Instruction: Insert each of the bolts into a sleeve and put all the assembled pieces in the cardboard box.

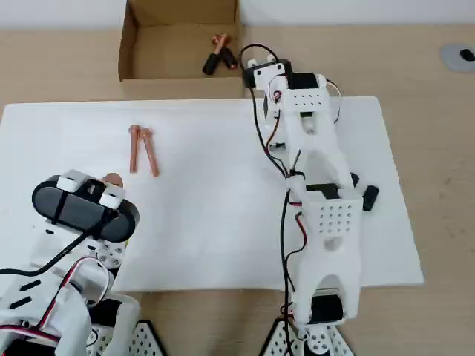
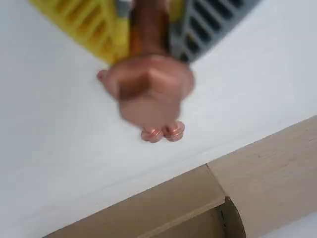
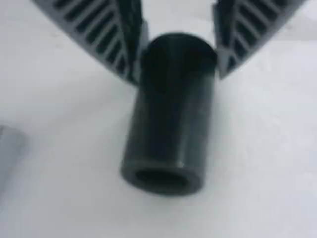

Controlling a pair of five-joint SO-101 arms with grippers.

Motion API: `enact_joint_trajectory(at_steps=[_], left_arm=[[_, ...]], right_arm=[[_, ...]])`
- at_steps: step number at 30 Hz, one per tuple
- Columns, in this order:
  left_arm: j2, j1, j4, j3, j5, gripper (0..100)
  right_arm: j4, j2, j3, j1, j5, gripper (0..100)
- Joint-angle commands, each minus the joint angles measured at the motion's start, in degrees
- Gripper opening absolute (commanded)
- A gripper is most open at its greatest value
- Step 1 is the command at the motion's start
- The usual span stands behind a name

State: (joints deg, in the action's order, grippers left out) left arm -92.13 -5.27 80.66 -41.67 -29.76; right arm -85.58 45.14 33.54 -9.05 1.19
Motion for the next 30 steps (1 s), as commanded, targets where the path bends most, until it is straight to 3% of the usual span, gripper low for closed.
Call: enact_joint_trajectory(at_steps=[1, 10, 13, 30], left_arm=[[0.13, -0.35, -1.14, 0.79, -0.44, 1], [0.04, -0.35, -1.14, 0.79, -0.44, 1], [-0.04, -0.35, -1.14, 0.88, -0.44, 1], [0.04, -0.26, -1.05, 0.88, -0.44, 1]], right_arm=[[-2.55, -0.13, 0.92, -2.07, 0.7, 1.0], [-16.44, -0.13, 21.93, -5.58, 1.05, 1.0], [-16.88, -0.13, 26.15, -6.64, 1.85, 1.0], [-16.88, -0.13, 8.48, -11.65, 10.73, 1.1]])
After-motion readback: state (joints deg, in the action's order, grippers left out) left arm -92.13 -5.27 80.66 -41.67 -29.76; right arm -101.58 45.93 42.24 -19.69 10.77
